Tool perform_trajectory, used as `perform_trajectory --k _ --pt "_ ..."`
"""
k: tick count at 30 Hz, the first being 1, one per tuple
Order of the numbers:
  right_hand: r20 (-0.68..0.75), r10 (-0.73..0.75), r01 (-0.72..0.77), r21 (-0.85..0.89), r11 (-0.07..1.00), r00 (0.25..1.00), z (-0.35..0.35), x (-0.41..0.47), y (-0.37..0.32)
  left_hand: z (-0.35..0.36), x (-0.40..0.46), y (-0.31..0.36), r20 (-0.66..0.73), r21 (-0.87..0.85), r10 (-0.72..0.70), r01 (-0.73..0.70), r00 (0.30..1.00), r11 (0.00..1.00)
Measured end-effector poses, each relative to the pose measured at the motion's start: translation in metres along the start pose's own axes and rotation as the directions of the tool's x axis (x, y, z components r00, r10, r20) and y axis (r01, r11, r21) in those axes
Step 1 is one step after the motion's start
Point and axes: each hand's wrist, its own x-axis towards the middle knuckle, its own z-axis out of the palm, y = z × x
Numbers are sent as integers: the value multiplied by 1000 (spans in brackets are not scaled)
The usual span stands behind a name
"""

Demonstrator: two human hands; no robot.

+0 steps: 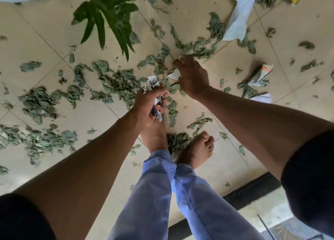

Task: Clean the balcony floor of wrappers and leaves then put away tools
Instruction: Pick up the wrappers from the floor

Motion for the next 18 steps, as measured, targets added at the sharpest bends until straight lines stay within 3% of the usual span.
perform_trajectory --k 3,5,8,12,18 --pt "-83 68 -63 57 996 994 -6 -3 -8 2 -7 5 -7 1 -14 14 1000 1000" --pt "-126 179 -144 245 959 976 -17 -10 -17 6 -13 11 -28 14 -19 19 999 1000" --pt "-109 333 -225 543 809 936 -42 -30 -35 19 -24 24 -56 -14 2 -3 998 1000" --pt "-26 361 -222 746 628 932 -84 -75 -56 51 -50 43 23 -51 40 -39 999 998" --pt "-17 453 -244 824 511 891 -128 -112 -49 91 -81 54 135 246 55 -87 989 965"
